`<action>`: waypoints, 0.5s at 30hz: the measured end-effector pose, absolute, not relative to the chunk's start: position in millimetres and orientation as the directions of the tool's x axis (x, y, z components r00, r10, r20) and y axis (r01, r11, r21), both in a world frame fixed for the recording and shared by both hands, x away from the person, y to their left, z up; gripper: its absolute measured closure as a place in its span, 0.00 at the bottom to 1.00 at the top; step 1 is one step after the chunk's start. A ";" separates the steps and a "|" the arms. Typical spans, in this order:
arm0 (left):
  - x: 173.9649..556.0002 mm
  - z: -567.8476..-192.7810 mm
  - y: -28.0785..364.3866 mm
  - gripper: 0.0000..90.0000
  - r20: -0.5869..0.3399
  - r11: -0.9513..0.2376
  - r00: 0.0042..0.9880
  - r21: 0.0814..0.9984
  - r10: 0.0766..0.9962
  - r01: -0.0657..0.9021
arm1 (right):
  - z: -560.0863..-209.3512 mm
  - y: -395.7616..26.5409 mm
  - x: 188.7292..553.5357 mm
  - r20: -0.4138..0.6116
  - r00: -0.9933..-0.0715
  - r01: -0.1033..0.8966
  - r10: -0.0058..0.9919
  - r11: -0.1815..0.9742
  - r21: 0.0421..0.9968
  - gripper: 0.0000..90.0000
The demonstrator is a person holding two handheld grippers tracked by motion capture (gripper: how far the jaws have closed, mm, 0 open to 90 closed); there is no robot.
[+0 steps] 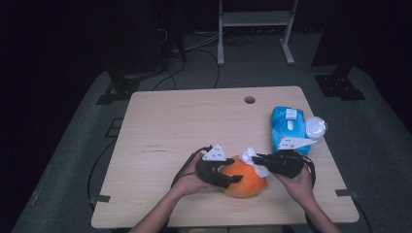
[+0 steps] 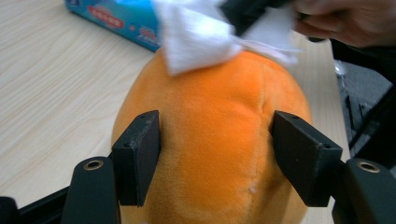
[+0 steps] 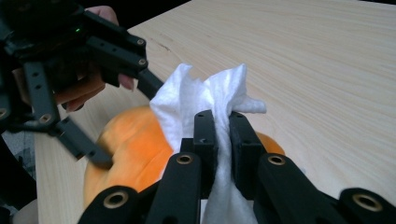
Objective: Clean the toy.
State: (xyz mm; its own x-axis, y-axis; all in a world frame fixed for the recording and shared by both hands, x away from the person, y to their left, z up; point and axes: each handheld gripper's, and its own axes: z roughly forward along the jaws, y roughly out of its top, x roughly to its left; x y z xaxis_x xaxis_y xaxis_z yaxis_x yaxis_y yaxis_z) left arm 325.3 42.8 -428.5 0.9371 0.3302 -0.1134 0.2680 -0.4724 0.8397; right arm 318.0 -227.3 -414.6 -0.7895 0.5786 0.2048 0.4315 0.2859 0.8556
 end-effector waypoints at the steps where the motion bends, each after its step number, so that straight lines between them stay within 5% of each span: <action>1: 326.3 -428.3 42.8 0.38 -0.121 -0.467 0.930 0.838 0.346 0.283 | -414.6 -227.3 318.0 0.205 -0.789 0.431 0.579 0.286 0.856 0.91; 15: 313.5 -426.4 25.1 0.37 -0.053 -0.504 0.941 0.834 0.335 0.226 | -407.9 -209.6 317.0 0.153 -0.813 0.394 0.562 0.337 0.855 0.91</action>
State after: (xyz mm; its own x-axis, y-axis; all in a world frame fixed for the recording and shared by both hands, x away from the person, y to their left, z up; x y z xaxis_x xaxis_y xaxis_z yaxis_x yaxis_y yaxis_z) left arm 313.5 25.1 -426.4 0.9408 0.3348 -0.0527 0.2260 -0.5038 0.8337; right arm 317.0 -209.6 -407.9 -0.8127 0.5623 0.1528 0.3941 0.3372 0.8550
